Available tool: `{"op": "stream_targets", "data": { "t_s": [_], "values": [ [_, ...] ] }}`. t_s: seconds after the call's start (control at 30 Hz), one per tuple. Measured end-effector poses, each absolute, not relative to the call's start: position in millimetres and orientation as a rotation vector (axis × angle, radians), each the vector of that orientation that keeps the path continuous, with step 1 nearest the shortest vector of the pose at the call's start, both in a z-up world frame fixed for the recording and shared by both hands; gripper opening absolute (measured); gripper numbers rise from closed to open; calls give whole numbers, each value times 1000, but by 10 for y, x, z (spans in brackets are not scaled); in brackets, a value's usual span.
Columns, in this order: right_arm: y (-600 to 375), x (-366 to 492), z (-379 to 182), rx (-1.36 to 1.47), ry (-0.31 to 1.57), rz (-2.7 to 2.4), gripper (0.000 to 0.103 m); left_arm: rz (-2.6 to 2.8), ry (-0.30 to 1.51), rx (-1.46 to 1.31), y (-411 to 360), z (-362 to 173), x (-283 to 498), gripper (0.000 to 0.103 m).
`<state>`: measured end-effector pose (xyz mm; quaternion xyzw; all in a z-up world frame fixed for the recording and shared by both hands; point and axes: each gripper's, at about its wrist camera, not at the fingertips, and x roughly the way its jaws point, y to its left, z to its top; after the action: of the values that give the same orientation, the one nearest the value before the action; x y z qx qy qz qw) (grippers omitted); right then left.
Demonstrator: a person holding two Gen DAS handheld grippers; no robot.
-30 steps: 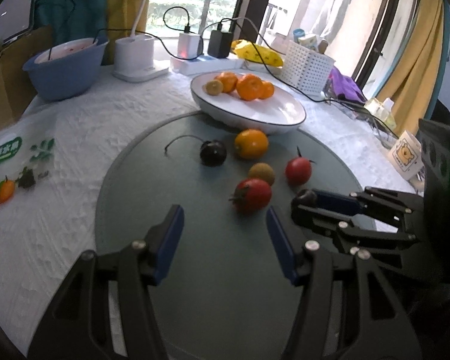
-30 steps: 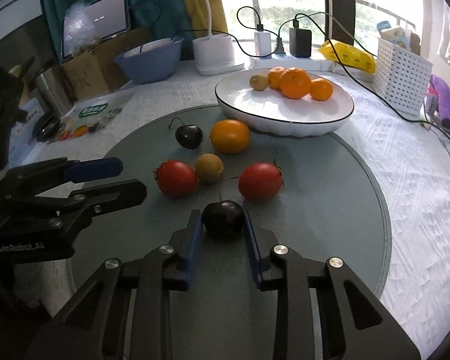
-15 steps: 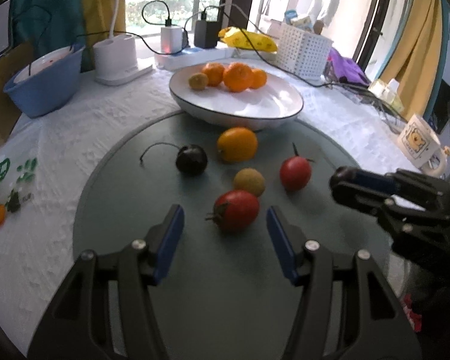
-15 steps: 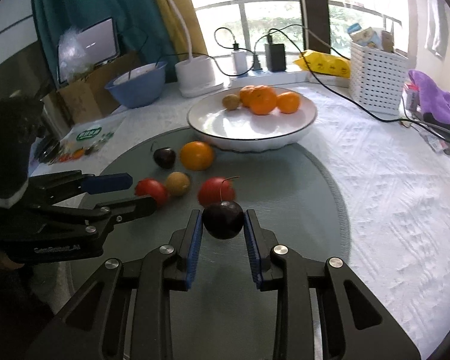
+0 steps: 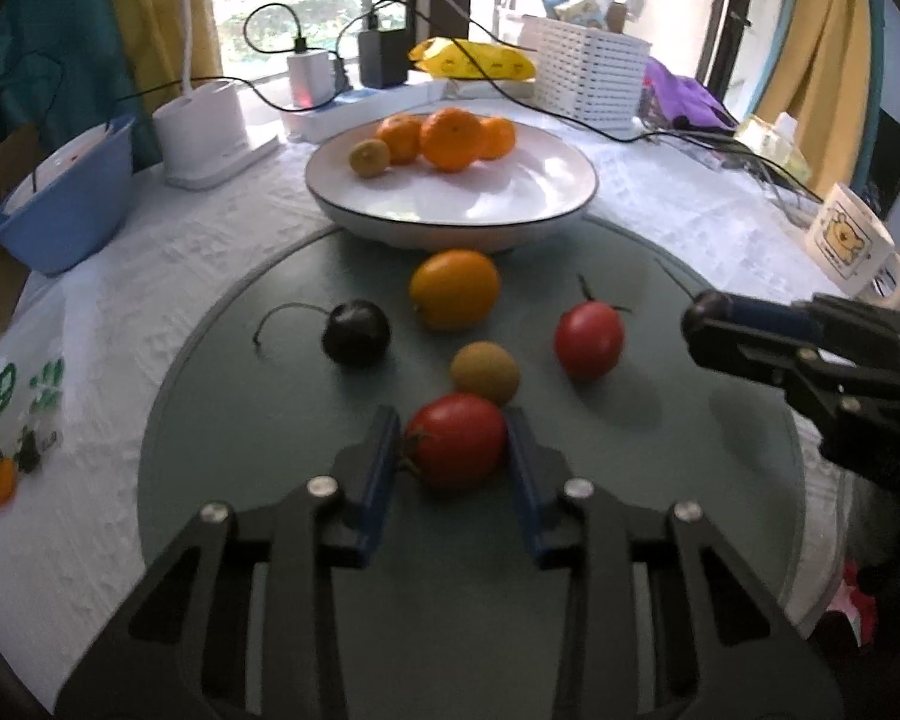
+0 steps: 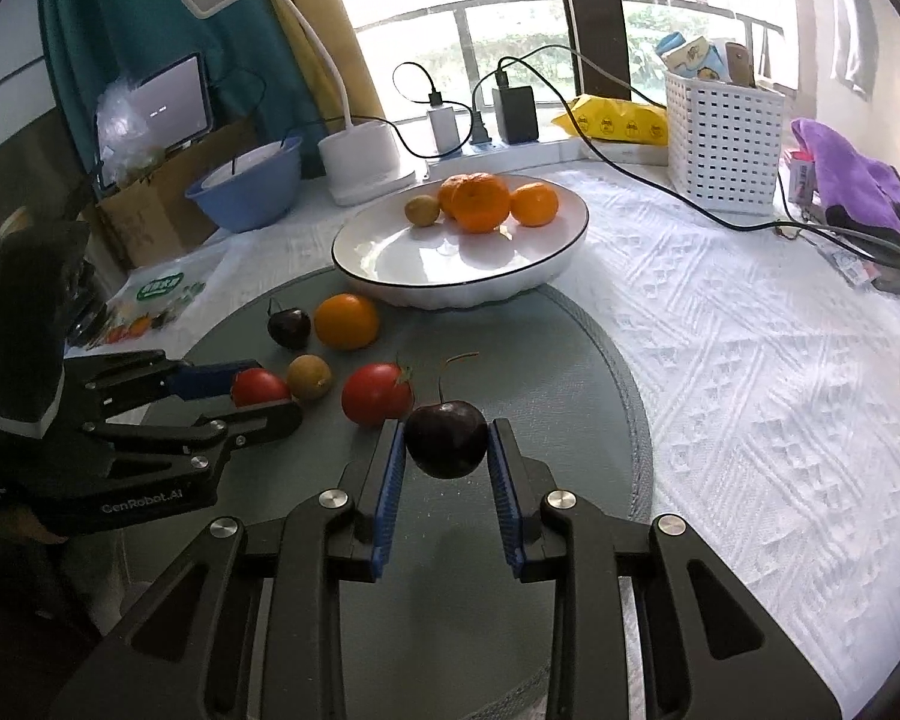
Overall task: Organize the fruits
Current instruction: 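Grasp the red tomato with the left tool while the right tool lifts the dark plum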
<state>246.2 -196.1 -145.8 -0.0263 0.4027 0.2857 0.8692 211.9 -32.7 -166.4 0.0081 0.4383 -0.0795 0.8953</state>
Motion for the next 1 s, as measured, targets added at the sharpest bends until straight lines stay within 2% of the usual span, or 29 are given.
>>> {"op": "stream_targets", "data": {
  "t_s": [1.0],
  "values": [
    [-1863,2585,-1198,-74,791,616,30,-199,798,-40,-229,-1210,2165,34]
  ]
}}
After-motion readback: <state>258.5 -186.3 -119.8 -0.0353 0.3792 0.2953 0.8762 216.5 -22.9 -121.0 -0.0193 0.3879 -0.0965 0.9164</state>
